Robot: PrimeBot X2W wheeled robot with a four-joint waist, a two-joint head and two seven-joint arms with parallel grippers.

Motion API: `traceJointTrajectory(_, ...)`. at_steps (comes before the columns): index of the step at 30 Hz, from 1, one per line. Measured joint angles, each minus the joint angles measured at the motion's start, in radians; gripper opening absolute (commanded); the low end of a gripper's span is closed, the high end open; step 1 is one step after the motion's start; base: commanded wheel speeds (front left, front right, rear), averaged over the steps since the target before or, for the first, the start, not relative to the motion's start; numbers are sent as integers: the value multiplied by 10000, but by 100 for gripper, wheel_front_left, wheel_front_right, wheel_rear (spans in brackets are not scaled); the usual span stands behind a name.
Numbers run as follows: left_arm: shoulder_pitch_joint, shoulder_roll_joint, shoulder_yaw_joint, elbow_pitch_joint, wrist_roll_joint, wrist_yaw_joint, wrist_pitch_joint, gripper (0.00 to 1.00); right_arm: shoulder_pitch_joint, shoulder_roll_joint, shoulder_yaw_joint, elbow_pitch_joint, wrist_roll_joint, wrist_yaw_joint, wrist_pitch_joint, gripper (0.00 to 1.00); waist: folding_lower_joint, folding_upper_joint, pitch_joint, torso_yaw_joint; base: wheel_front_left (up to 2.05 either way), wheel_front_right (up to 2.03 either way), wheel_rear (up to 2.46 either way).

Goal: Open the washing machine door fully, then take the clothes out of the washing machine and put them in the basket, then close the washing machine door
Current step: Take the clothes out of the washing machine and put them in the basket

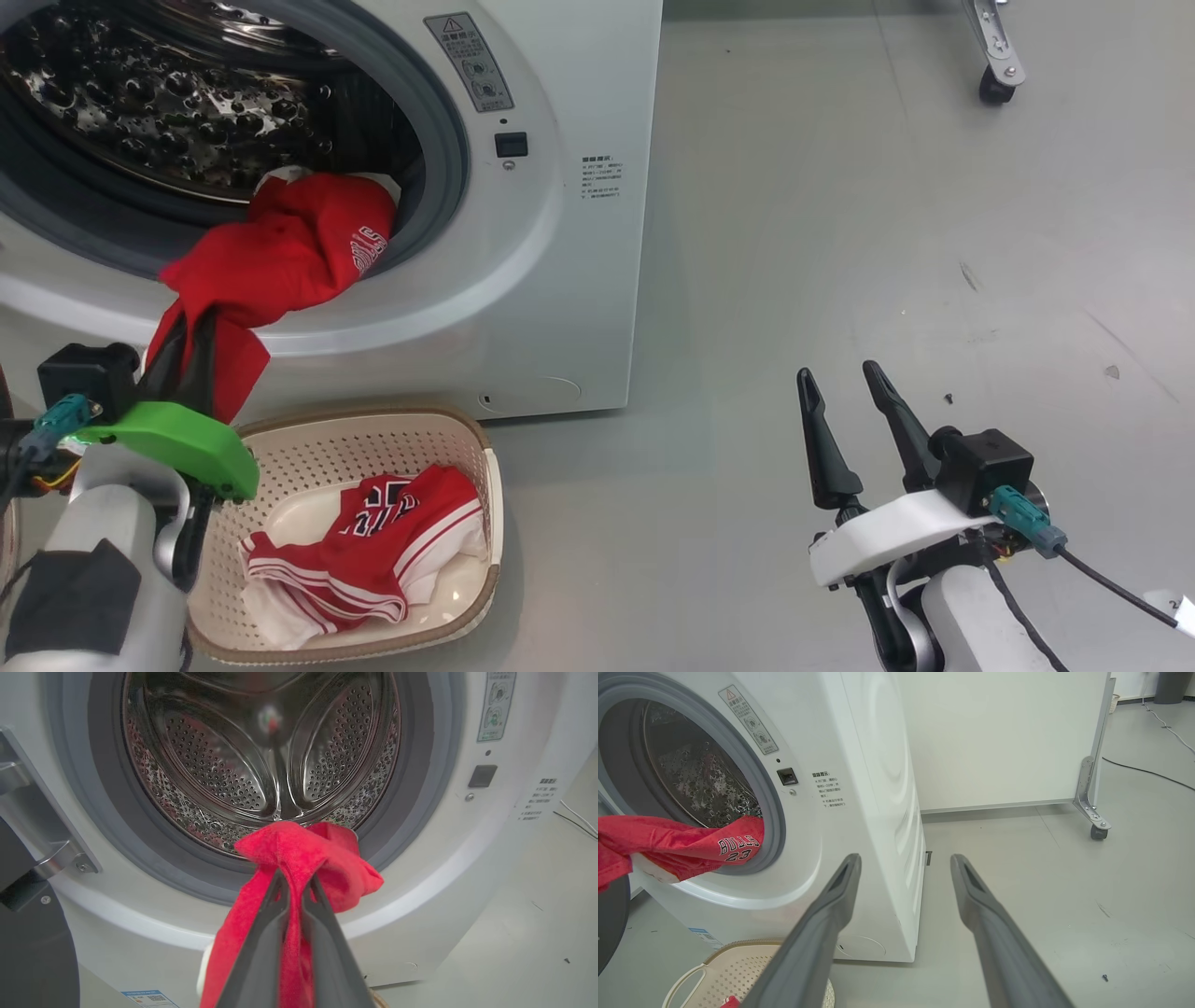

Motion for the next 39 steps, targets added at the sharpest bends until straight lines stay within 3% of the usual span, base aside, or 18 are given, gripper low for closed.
traceJointTrajectory(7, 175, 48, -67, -1269, 443, 0, -27, 0, 124, 0, -2, 46, -2, 33, 0, 100, 0, 0, -103, 37, 0, 0, 0)
traceJointTrajectory(17, 439, -169, 746, -3762, 500, 0, -29, 0, 138, 0, -29, 40, -61, 81, 0, 100, 0, 0, -161, 107, 0, 0, 0)
traceJointTrajectory(39, 1992, -349, 533, -4011, 780, 0, -27, 0, 148, 0, -52, -171, -73, 81, 0, 100, 0, 0, 379, 102, 0, 0, 0)
